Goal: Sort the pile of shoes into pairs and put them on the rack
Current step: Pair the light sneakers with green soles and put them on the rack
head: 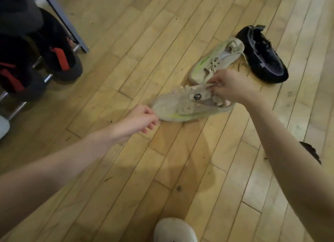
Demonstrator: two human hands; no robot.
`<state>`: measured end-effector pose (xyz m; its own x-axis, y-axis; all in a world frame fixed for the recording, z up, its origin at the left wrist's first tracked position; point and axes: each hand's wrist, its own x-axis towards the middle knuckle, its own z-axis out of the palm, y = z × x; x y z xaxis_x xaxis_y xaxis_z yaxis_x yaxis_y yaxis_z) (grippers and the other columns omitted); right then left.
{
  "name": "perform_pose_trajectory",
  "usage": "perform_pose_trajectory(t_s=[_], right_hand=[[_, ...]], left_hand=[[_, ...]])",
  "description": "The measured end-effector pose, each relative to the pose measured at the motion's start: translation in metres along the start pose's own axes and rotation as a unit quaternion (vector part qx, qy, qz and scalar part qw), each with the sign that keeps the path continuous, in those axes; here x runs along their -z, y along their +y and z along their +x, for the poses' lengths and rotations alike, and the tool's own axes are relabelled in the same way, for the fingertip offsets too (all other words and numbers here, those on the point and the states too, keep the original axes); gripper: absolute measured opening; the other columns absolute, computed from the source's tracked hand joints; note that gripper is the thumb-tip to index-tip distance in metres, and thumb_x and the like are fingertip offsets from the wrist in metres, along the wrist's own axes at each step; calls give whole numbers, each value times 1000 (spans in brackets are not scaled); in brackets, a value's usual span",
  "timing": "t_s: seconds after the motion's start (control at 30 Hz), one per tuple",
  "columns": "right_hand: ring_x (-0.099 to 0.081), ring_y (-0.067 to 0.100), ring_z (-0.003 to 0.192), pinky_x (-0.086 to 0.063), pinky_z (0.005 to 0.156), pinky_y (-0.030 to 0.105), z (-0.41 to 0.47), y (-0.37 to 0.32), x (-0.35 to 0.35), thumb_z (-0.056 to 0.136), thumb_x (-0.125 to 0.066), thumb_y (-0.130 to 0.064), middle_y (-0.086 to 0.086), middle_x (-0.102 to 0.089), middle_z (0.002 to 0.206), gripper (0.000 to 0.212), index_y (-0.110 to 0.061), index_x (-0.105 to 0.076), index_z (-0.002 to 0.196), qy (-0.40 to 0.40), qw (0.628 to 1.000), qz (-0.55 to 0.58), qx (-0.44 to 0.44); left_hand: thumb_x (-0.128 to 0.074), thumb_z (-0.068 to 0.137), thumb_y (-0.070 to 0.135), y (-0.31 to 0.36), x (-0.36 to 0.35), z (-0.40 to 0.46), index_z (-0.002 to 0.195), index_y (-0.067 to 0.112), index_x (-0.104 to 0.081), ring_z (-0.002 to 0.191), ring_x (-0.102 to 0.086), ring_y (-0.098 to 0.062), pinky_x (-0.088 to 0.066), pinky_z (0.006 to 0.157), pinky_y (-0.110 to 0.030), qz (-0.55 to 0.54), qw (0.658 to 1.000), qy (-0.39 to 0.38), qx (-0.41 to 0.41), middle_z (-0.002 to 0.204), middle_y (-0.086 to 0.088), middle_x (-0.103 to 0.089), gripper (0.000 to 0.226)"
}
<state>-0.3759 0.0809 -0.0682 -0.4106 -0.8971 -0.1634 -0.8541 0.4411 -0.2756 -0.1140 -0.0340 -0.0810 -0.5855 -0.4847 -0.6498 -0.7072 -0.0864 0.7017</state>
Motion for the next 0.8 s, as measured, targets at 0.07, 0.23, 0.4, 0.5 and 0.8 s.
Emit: perform_pose_trajectory(t_s=[0.07,0.23,0.4,0.5,0.8], right_hand=[[-55,32,67,-46,59,36,-5,-15,-8,87,-62,-17,17,-66,78,18,-2,-72,85,39,995,97,6],[-49,13,62,-45,55,34,-14,-51,-38,89,-66,-14,11,-65,68,19,3,-71,82,80,916,385,-74],[-56,21,71,-52,63,49,-21,-66,-55,89,-67,-15,25,-71,88,8,-12,-74,88,100,878,463,-63],[-54,10,62,-44,50,29,-23,-71,-57,95,-60,-19,10,-69,75,20,-4,-73,92,80,883,462,-25],[-28,37,133,-29,109,47,21,-6,-59,81,-49,5,13,-32,146,67,-14,-32,144,19,989,67,-128]], left_hand=[[-66,85,21,-2,0,-3,95,4,-67,78,-65,-17,-52,69,-30,-15,998,-41,35,92,-8,-71,20],[-74,66,56,7,-4,-11,121,8,-57,100,-69,-18,-57,87,-35,-60,994,-92,24,111,-7,-70,74],[-71,78,40,12,-4,-13,124,11,-57,105,-68,-21,-54,90,-36,-185,976,-112,-23,116,-7,-71,56],[-70,84,23,8,-9,-13,125,2,-56,104,-69,-22,-56,85,-35,-228,972,-62,-15,114,-10,-71,48],[-60,86,0,-7,15,-29,107,5,-62,103,-69,-21,-57,84,-33,-279,960,-2,1,108,-9,-73,22]])
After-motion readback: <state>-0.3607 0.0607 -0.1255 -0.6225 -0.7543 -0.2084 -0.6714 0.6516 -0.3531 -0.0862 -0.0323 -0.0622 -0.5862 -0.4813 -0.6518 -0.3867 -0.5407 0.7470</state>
